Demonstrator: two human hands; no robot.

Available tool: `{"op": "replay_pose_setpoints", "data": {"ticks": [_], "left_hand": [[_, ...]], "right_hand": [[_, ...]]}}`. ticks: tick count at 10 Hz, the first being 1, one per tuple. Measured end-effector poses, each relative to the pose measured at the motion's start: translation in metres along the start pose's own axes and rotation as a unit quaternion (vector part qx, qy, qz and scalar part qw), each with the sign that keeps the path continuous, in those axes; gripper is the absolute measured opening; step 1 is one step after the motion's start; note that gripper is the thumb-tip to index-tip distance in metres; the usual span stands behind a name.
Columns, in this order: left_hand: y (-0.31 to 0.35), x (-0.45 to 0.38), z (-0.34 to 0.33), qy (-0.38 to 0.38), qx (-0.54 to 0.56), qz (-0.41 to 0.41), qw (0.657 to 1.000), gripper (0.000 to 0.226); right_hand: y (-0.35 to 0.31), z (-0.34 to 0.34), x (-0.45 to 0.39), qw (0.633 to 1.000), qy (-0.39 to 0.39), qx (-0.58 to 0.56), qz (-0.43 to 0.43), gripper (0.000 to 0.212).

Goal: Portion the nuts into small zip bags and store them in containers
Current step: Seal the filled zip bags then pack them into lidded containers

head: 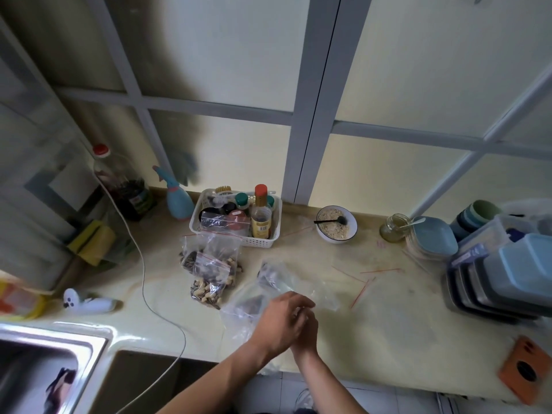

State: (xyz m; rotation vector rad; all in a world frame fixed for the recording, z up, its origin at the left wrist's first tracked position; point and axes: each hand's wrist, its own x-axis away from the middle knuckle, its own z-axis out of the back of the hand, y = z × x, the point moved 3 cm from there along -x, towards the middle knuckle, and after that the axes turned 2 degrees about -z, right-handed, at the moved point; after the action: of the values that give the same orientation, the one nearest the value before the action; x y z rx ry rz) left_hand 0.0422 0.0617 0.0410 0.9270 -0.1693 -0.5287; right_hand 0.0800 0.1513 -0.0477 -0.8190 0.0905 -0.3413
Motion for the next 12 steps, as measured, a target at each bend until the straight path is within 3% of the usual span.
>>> {"op": "replay_pose_setpoints", "data": {"ticks": [1, 2, 3, 4, 6, 8, 9, 11, 12], "left_hand": [[-0.007, 0.001, 0.006, 0.025, 0.031, 0.015, 0.999, 0.026], [-0.030, -0.003, 0.017, 0.130, 0.056, 0.101, 0.985, 0.023], [-0.050, -0.008, 0.028, 0.151, 0.009, 0.156, 0.976, 0.023], [-0.066, -0.014, 0.034, 0.123, -0.038, 0.174, 0.976, 0.017], [-0.105, -0.035, 0.045, 0.055, -0.052, 0.259, 0.963, 0.033], [-0.121, -0.067, 0.057, -0.063, -0.068, 0.227, 0.969, 0.074], [-0.122, -0.087, 0.059, -0.110, -0.086, 0.189, 0.972, 0.077], [-0.135, -0.099, 0.049, -0.166, -0.118, 0.146, 0.968, 0.043], [-0.140, -0.095, 0.040, -0.198, -0.123, 0.130, 0.964, 0.039]], "right_hand": [[0.025, -0.018, -0.021, 0.959, 0.003, -0.285, -0.008, 0.038], [0.023, -0.019, -0.021, 0.942, -0.006, -0.280, -0.186, 0.011], [0.007, -0.010, -0.017, 0.930, 0.010, -0.281, -0.235, 0.029], [-0.008, 0.003, -0.013, 0.902, 0.026, -0.349, -0.252, 0.024], [-0.015, 0.003, -0.015, 0.900, 0.009, -0.355, -0.253, 0.032], [-0.016, 0.003, -0.016, 0.899, 0.015, -0.352, -0.261, 0.030], [-0.018, 0.001, -0.018, 0.893, 0.007, -0.363, -0.267, 0.030], [-0.018, -0.001, -0.020, 0.873, 0.015, -0.382, -0.301, 0.026], [-0.014, 0.001, -0.020, 0.878, 0.010, -0.365, -0.309, 0.025]]}}
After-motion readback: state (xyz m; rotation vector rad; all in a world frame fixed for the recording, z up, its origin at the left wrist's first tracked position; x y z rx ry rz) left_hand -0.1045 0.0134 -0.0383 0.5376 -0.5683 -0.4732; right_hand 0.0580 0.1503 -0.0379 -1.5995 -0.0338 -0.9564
